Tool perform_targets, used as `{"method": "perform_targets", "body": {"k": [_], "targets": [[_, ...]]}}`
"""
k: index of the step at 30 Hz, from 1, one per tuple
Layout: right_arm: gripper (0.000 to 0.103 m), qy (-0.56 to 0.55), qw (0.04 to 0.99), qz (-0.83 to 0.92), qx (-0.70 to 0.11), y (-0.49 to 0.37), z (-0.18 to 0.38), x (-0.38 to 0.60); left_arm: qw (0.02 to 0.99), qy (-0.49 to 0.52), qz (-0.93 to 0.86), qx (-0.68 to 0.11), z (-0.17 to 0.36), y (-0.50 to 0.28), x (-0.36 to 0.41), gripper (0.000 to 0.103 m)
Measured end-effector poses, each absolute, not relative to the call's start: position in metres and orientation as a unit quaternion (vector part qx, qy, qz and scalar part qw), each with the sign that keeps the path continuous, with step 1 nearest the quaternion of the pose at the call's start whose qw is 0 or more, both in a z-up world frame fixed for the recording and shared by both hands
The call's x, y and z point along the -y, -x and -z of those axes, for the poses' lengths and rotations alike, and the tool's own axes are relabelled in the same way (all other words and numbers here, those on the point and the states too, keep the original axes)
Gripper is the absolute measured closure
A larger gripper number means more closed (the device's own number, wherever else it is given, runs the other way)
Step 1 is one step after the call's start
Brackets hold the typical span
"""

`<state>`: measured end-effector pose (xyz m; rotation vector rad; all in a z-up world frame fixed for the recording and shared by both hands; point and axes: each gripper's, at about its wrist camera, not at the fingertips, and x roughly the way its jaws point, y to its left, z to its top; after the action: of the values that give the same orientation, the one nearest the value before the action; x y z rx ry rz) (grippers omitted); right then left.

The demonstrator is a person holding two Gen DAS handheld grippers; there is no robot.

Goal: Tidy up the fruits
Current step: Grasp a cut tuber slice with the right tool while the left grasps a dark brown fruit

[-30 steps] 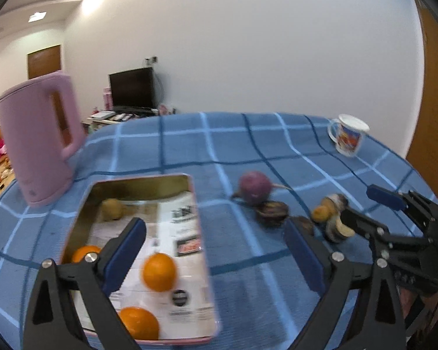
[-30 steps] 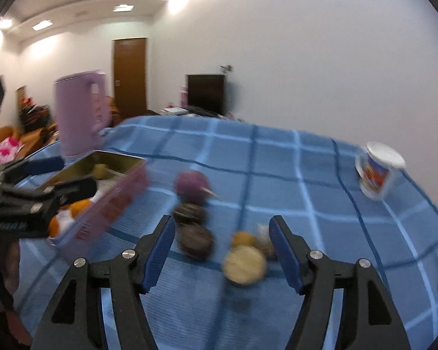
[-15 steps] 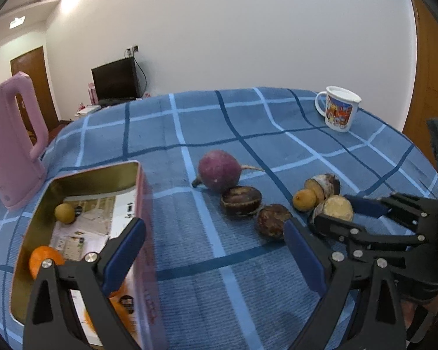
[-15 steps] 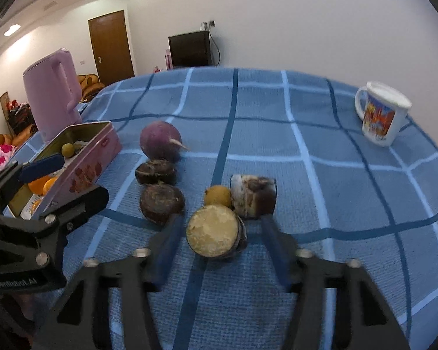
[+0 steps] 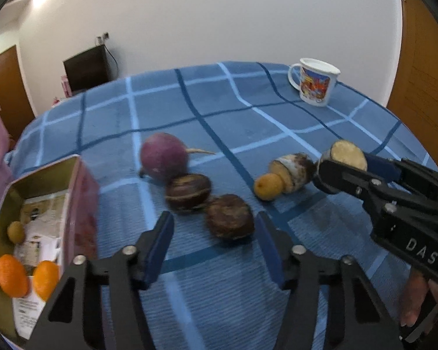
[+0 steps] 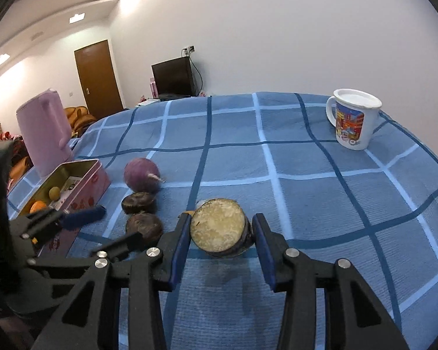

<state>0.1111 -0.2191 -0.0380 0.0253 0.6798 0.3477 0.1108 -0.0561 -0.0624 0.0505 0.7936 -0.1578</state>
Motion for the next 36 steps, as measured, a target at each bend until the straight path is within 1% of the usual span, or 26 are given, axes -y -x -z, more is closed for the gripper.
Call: {"method": "perform_targets", "body": {"k": [1,3,4,5,7,9,18,36], "targets": [[0.058,-0.011,0.928,-0.167,-0.332,-0.113,0.039,0.220,0.917,-0.024,0.082,-0.389,0.063,-0.113,0.059,0.050],[0.058,-0.013,0.927,-0.166,-0.336,-0.115,0.042,0.221,0.913,-0.022,0.088,-0.397,0.066,-0.119,0.063,0.050],[0.058,-0.017,0.925,-0.168,-0.340,-0.117,0.044,0.222,0.909,-0.018,0.091,-0.407,0.069,-0.123,0.064,0.052],[0.058,-0.021,0.924,-0.170,-0.342,-0.119,0.045,0.223,0.906,-0.013,0.093,-0.414,0.071,-0.126,0.064,0.057],[0.058,-0.023,0.925,-0.171,-0.340,-0.119,0.045,0.223,0.903,-0.012,0.092,-0.420,0.074,-0.130,0.066,0.058],[0.058,-0.019,0.922,-0.176,-0.345,-0.120,0.046,0.221,0.898,-0.007,0.092,-0.429,0.077,-0.134,0.065,0.062],[0.058,-0.023,0.917,-0.182,-0.354,-0.122,0.050,0.224,0.905,0.008,0.098,-0.414,0.073,-0.129,0.061,0.062],[0.058,-0.020,0.926,-0.192,-0.324,-0.112,0.042,0.225,0.927,0.008,0.105,-0.361,0.058,-0.114,0.058,0.062]]}}
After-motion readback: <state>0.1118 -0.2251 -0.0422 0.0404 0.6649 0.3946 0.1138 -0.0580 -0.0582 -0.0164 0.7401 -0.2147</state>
